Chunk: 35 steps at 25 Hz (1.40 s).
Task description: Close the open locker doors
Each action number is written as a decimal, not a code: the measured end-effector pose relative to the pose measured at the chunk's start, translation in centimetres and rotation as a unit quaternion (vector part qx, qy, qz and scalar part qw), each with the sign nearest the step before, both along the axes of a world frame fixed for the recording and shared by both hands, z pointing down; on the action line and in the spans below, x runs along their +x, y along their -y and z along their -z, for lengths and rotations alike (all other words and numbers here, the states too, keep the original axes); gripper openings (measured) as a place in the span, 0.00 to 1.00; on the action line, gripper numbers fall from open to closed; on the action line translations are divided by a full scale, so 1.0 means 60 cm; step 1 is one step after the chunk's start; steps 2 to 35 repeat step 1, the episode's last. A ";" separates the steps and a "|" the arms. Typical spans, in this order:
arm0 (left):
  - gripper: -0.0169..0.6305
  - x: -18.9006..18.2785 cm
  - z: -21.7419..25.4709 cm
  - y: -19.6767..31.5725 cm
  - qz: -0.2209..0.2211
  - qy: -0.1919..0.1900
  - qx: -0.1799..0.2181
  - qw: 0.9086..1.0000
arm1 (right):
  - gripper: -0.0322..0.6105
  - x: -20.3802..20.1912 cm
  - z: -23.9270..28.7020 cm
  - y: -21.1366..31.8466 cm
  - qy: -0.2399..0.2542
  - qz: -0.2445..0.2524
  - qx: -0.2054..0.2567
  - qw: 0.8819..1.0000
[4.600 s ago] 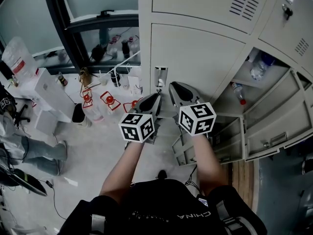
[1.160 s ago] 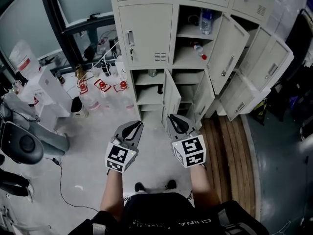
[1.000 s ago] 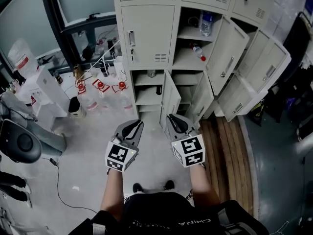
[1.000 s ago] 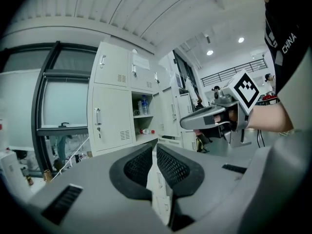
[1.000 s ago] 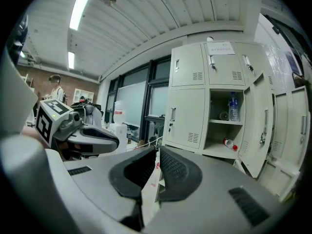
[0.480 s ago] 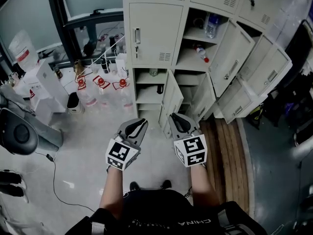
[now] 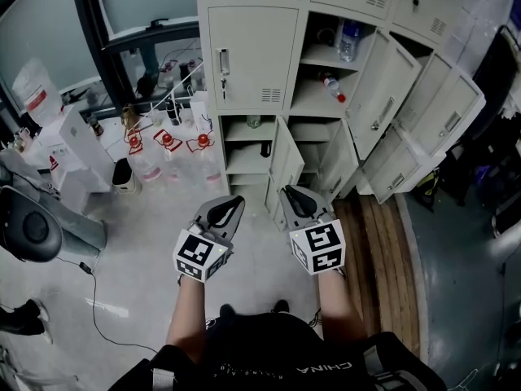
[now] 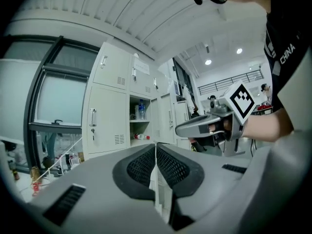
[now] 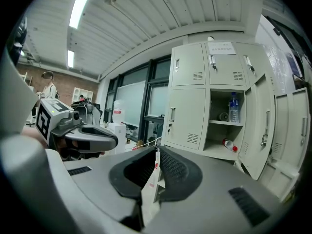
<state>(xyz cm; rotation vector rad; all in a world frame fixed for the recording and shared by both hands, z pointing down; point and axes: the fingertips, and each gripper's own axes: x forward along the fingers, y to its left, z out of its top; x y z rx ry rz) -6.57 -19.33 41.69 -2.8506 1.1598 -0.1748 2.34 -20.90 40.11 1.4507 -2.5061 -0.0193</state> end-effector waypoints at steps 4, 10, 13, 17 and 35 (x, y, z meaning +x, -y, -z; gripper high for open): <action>0.06 0.001 0.004 0.000 -0.005 -0.011 -0.001 1.000 | 0.13 0.000 0.000 0.002 0.000 0.001 0.000 1.000; 0.06 0.001 0.004 0.000 -0.005 -0.011 -0.001 1.000 | 0.13 0.000 0.000 0.002 0.000 0.001 0.000 1.000; 0.06 0.001 0.004 0.000 -0.005 -0.011 -0.001 1.000 | 0.13 0.000 0.000 0.002 0.000 0.001 0.000 1.000; 0.06 0.001 0.004 0.000 -0.005 -0.011 -0.001 1.000 | 0.13 0.000 0.000 0.002 0.000 0.001 0.000 1.000; 0.06 0.001 0.004 0.000 -0.005 -0.011 -0.001 1.000 | 0.13 0.000 0.000 0.002 0.000 0.001 0.000 1.000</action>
